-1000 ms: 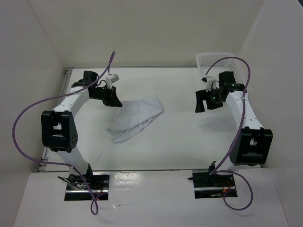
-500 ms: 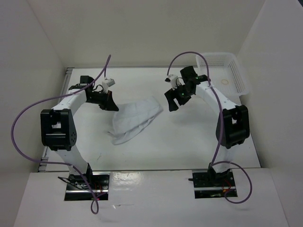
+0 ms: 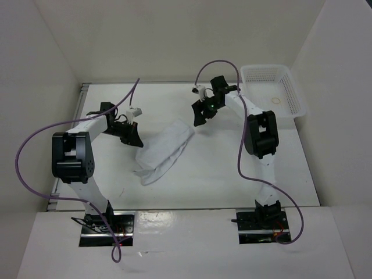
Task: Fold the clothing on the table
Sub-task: Flatten the skirt out
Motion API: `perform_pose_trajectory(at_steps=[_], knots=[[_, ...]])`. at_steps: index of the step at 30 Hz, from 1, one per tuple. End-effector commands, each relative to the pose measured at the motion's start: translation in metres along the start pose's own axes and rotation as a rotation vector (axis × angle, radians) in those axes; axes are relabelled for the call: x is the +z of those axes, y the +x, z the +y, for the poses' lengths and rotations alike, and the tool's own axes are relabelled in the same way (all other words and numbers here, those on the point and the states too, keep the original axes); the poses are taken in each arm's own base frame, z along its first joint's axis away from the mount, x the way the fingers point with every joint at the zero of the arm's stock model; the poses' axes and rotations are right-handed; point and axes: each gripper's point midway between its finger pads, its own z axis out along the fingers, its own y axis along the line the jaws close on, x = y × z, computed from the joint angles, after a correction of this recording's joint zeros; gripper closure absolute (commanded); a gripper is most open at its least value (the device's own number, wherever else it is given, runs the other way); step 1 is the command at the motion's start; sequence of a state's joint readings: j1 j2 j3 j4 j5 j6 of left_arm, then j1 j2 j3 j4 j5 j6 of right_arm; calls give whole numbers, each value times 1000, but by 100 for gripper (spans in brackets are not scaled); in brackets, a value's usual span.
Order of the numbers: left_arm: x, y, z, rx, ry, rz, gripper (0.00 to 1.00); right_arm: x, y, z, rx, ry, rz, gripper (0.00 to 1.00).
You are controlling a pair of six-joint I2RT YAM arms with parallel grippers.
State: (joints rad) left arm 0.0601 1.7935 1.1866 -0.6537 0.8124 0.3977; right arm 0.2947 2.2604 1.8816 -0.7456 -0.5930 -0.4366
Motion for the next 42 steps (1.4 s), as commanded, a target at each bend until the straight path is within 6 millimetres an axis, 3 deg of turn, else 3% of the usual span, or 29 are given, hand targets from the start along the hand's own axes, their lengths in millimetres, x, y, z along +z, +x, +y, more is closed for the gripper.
perform_pose_trajectory(at_steps=[1, 4, 9, 10, 12, 13, 16, 27, 29, 33, 39, 42], knots=[[3, 1, 6, 39, 1, 1, 96, -7, -58, 10, -92, -114, -162, 18], [4, 3, 12, 40, -19, 11, 96, 3, -69, 14, -88, -194, -191, 18], [10, 10, 17, 18, -18, 32, 96, 28, -65, 17, -44, -296, -163, 20], [10, 10, 17, 18, -17, 32, 96, 27, -75, 21, -75, -305, -179, 21], [10, 10, 17, 18, -17, 32, 96, 44, -62, 22, -52, -330, -134, 21], [10, 10, 17, 18, -17, 32, 96, 40, -71, 23, -67, -334, -152, 21], [12, 10, 15, 24, -12, 37, 96, 54, -67, 31, -68, -360, -137, 23], [11, 11, 16, 34, -20, 42, 96, 63, -72, 60, -99, -411, -124, 28], [11, 11, 16, 34, -20, 42, 96, 66, -68, 60, -83, -414, -116, 32], [11, 11, 16, 34, -20, 42, 96, 73, -66, 59, -79, -399, -101, 52], [12, 9, 13, 46, -18, 41, 96, 67, -74, 54, -86, -345, -107, 65], [12, 9, 13, 46, -18, 41, 96, 58, -82, 54, -93, -318, -115, 84]])
